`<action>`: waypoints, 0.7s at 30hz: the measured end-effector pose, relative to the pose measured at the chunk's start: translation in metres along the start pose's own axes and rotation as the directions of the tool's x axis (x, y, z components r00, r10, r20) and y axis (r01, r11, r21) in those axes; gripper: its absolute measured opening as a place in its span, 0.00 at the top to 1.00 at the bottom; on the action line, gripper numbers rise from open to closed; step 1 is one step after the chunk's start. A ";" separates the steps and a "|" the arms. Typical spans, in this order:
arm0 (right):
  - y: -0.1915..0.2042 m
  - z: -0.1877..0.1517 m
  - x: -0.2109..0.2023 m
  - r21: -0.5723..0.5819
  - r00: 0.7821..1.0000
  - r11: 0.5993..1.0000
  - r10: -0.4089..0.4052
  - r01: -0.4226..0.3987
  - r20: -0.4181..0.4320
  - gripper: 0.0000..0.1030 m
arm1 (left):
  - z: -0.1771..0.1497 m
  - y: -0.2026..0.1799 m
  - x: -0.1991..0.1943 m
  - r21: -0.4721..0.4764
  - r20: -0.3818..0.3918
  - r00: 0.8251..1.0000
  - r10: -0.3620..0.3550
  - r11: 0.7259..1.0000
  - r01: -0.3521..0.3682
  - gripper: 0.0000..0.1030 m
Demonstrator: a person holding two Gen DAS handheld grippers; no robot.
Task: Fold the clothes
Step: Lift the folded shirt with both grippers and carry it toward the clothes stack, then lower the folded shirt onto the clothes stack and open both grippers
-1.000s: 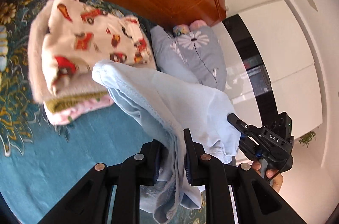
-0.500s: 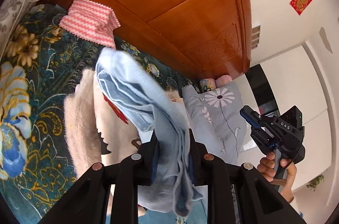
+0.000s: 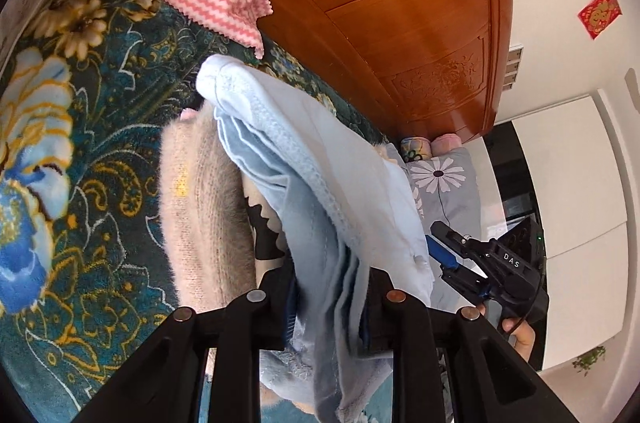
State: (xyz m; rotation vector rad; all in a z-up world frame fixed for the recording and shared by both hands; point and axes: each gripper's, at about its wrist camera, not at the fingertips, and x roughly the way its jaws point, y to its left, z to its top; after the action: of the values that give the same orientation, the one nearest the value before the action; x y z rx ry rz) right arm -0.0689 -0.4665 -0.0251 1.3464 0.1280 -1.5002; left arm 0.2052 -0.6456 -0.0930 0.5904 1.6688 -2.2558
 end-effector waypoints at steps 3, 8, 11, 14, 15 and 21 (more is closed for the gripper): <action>0.001 -0.001 -0.002 -0.001 1.000 1.000 0.024 -0.024 0.018 0.66 | -0.003 0.005 -0.001 0.002 -0.001 1.000 0.004 1.000 -0.004 0.73; 0.005 -0.015 -0.003 -0.026 1.000 0.999 0.028 -0.028 -0.008 0.66 | -0.007 0.018 -0.001 -0.022 -0.002 1.000 -0.004 1.000 0.004 0.72; 0.000 -0.028 -0.004 -0.026 0.999 0.999 0.023 -0.024 -0.023 0.66 | -0.010 0.016 -0.002 -0.006 0.002 1.000 0.002 1.000 -0.002 0.72; -0.007 -0.040 -0.012 -0.005 1.000 1.000 0.018 -0.018 0.004 0.66 | -0.011 0.016 -0.002 -0.006 0.001 1.000 0.002 1.000 -0.002 0.72; -0.011 -0.043 -0.015 0.009 0.999 0.999 0.032 -0.032 0.010 0.63 | -0.011 0.017 -0.002 -0.009 -0.001 1.000 -0.001 1.000 0.001 0.72; -0.040 -0.055 -0.004 0.137 0.991 0.981 0.137 -0.135 -0.006 0.45 | -0.013 0.014 -0.004 -0.013 0.002 1.000 0.004 1.000 -0.004 0.72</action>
State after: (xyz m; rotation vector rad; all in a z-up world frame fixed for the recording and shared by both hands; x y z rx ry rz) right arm -0.0629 -0.4107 -0.0629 1.4455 -0.0572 -1.4041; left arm 0.2168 -0.6376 -0.1061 0.5884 1.6788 -2.2400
